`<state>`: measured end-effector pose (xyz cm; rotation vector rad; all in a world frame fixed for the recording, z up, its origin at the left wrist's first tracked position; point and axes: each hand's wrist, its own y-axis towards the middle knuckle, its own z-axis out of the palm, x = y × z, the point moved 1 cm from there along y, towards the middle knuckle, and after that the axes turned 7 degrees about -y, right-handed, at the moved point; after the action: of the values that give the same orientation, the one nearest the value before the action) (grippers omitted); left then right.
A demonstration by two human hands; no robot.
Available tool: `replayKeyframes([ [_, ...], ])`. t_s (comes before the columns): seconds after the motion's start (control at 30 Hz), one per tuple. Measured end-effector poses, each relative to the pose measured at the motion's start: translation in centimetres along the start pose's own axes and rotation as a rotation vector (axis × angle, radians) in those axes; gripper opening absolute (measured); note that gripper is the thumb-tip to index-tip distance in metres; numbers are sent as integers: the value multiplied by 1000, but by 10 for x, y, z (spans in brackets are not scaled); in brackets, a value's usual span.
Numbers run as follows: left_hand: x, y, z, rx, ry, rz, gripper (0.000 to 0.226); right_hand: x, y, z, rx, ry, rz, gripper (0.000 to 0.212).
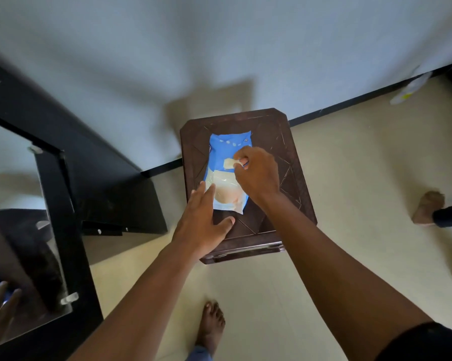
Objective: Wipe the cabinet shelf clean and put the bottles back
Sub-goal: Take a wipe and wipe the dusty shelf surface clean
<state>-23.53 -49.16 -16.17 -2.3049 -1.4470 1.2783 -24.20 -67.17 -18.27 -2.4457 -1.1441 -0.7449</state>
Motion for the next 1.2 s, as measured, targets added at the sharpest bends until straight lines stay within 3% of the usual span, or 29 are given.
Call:
replayKeyframes([
  [0.37,-34,-17,-21,-19,-68,64,82,8,-44,-78,-129,175,272,10],
  [0.53,-91,-57,-47,-110,-451,81,70,37,-88,-138,-198,320,345,11],
  [0.67,-123,-115,-71,-178,-633,167,39,70,-142,-180,-271,453,346,21],
  [0.9,-128,-237,-110,-90,-789,301,22,140,-262,-220,-318,563,318,24],
  [1.1,-103,-315,-147,-25,-934,251,12,205,-347,-223,-441,462,272,28],
  [1.2,-82,-345,-161,6,-958,259,10,241,-389,-222,-470,483,230,17],
])
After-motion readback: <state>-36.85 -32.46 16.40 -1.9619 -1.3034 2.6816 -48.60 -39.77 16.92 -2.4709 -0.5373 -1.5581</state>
